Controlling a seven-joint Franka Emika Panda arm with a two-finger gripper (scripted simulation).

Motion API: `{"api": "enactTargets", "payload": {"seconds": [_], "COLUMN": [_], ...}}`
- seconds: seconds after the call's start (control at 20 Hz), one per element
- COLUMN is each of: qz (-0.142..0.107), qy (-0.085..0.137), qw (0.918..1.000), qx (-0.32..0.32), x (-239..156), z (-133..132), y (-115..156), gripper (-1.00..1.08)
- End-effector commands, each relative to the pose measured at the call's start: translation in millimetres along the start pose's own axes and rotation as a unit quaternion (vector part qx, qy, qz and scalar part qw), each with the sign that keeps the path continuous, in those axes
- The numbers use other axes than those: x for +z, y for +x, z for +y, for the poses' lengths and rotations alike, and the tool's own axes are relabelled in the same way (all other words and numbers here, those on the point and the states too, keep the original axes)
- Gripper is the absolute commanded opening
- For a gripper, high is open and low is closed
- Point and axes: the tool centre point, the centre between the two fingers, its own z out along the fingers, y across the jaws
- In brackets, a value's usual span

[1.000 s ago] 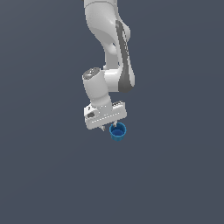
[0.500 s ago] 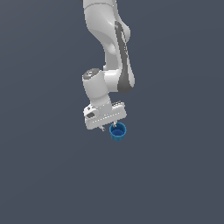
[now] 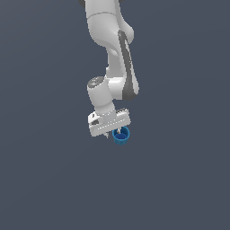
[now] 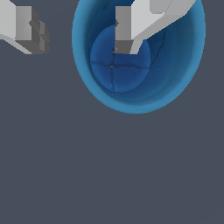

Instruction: Pick up the object and move it to a goal position.

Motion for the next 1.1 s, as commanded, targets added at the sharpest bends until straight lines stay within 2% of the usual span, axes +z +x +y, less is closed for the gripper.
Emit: {"api": "enactTargets", "payload": {"seconds": [0.0, 0.05, 0.7, 1.05], "qz": [0.000, 0.000, 0.001, 0.001], "qy": [0.000, 0.000, 0.000, -0.001], "qw": [1.0000, 1.0000, 1.0000, 1.0000], "qx": [0.000, 0.000, 0.000, 0.000], "x": [3, 3, 0, -24], "z": [0, 0, 1, 8], "y": [0, 0, 1, -1], "gripper": [0.28, -1.00, -1.00, -1.00]}}
